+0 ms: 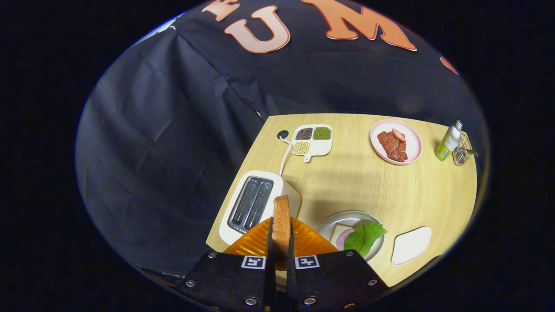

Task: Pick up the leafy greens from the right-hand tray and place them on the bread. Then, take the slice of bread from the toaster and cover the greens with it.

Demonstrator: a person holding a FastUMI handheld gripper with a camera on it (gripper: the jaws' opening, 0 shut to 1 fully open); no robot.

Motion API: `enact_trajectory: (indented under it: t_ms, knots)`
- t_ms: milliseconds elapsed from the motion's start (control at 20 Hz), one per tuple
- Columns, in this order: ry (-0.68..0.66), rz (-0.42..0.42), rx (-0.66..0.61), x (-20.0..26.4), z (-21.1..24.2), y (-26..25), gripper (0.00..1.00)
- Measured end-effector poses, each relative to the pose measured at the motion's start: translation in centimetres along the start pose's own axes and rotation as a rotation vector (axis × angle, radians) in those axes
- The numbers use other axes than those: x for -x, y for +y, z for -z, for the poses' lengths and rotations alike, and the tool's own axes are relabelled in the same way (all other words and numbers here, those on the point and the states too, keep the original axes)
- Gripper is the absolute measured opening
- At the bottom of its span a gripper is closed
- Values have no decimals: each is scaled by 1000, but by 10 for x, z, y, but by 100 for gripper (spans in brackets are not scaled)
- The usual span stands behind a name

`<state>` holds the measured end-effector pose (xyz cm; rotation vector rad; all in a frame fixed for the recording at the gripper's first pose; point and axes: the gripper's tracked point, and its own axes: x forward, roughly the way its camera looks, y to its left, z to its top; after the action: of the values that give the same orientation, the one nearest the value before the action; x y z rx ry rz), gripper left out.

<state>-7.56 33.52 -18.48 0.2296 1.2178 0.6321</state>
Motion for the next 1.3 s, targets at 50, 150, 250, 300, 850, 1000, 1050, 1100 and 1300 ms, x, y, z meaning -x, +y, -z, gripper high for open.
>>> enact_trajectory:
  t_ms: [50,150,250,300,850,1000,1050,1100,1300]
  knots:
    - [-1,5,-14,2,4,-10,10]
    - [12,13,-36,2,19,-29,10]
    - [16,5,-57,0,31,-44,10]
    - [14,-2,-75,-4,37,-50,10]
    - [38,23,-212,-47,100,-125,10]
    - [36,79,-158,-59,113,-150,10]
    - [26,56,-182,-64,117,-150,10]
    - [17,34,-211,-65,116,-149,10]
    - [-6,49,-249,-70,119,-180,14]
